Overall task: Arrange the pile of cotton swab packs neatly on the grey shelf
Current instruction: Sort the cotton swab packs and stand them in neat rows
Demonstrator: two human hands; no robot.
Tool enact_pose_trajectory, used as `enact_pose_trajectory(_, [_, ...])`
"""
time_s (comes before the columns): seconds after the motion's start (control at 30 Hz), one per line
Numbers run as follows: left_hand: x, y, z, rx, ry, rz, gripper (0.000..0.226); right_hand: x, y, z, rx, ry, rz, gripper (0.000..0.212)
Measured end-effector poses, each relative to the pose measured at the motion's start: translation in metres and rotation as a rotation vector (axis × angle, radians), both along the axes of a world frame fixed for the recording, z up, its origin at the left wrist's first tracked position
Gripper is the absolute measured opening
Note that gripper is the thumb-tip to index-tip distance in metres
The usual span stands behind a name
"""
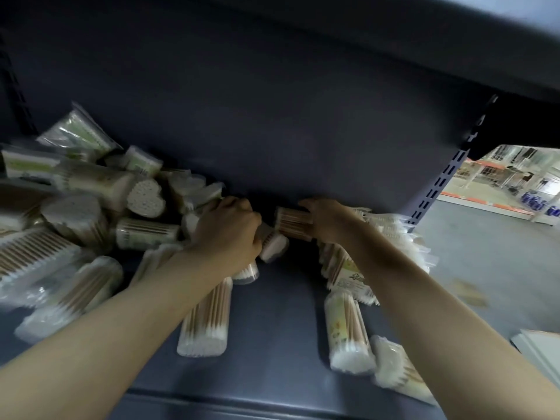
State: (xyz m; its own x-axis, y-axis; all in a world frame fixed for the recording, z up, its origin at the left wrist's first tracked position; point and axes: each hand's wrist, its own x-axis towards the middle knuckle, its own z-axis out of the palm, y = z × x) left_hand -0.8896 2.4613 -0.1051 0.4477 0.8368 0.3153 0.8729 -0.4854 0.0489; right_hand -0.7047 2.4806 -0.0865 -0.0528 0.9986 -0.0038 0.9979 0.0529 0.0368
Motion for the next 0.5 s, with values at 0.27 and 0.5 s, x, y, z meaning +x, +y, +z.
enact_pose_trajectory(0.27, [0.0008,0.0020,0.0049,-0.125,0.045,0.047,0.045,-0.0059,0.0112,-0.0018,-0.026,-0.053,-0.003,0.043])
enact_pose_trajectory(0.5, [-0.0048,-0.0031,0.0082,-0.127,0.041,0.098,0.041,-0.0042,0.0021,-0.0005,0.002,-0.043,-0.005,0.034])
